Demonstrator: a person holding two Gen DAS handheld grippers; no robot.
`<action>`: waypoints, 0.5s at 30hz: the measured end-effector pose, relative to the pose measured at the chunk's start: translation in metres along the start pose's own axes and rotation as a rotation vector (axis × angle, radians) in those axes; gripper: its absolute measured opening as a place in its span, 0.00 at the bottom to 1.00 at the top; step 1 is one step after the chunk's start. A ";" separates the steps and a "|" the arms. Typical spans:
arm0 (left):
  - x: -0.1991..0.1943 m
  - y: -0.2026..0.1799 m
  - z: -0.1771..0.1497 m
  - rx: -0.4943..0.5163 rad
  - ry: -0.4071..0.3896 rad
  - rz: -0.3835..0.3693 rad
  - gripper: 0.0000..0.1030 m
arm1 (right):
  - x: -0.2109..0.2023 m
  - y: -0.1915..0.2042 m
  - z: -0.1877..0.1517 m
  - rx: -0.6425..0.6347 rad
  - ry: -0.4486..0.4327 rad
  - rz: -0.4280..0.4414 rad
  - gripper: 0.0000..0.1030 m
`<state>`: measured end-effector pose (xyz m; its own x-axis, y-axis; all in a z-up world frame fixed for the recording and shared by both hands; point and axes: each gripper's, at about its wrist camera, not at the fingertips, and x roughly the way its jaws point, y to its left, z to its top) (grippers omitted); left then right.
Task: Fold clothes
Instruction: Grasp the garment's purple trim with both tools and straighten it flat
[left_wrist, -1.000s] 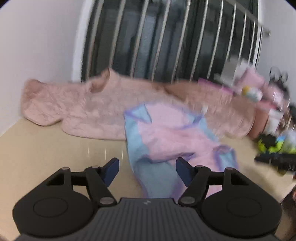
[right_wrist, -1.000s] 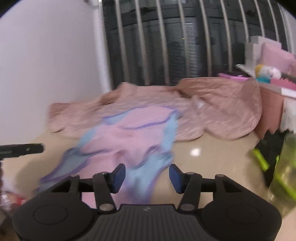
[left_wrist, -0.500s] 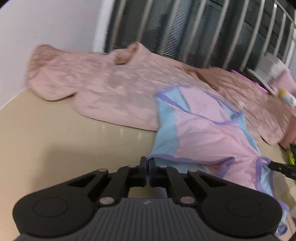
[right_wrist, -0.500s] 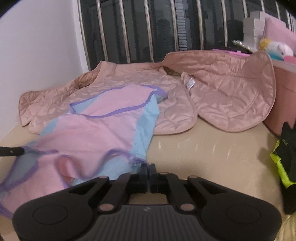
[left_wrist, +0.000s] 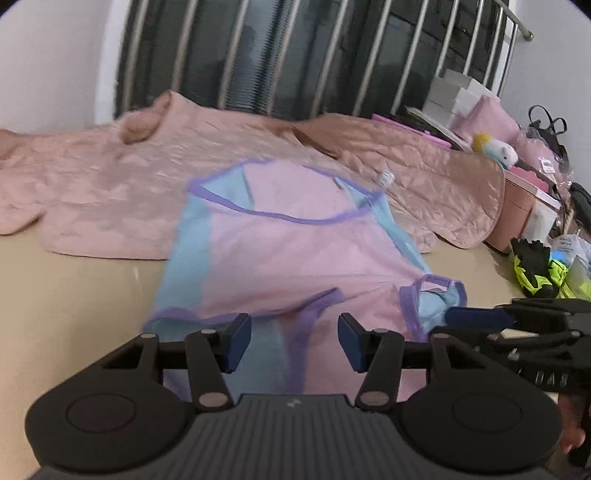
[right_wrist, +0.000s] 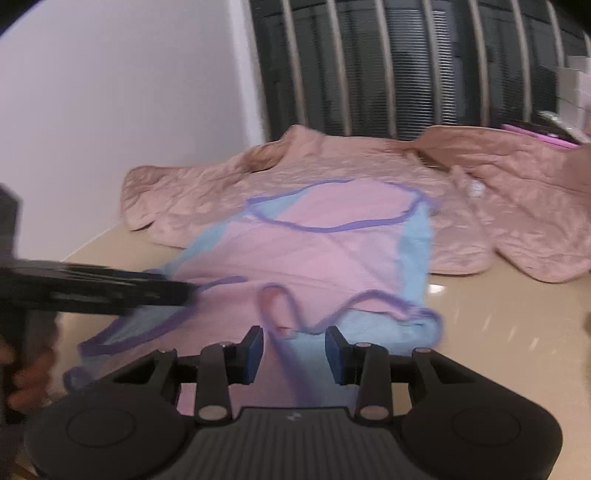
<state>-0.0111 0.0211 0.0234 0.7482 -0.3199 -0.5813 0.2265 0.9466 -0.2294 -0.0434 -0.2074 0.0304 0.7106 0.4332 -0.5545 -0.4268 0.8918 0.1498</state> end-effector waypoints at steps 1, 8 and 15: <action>0.006 0.002 0.003 -0.027 0.013 -0.014 0.53 | 0.004 0.002 0.001 0.005 -0.001 0.013 0.35; 0.028 0.031 0.014 -0.186 0.100 -0.170 0.46 | 0.023 -0.008 0.008 0.073 0.023 0.126 0.34; 0.022 0.042 0.009 -0.249 0.107 -0.196 0.05 | 0.028 -0.016 0.005 0.133 0.002 0.155 0.05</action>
<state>0.0203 0.0542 0.0076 0.6324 -0.5100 -0.5831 0.1904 0.8320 -0.5211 -0.0139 -0.2089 0.0172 0.6410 0.5661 -0.5184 -0.4527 0.8242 0.3402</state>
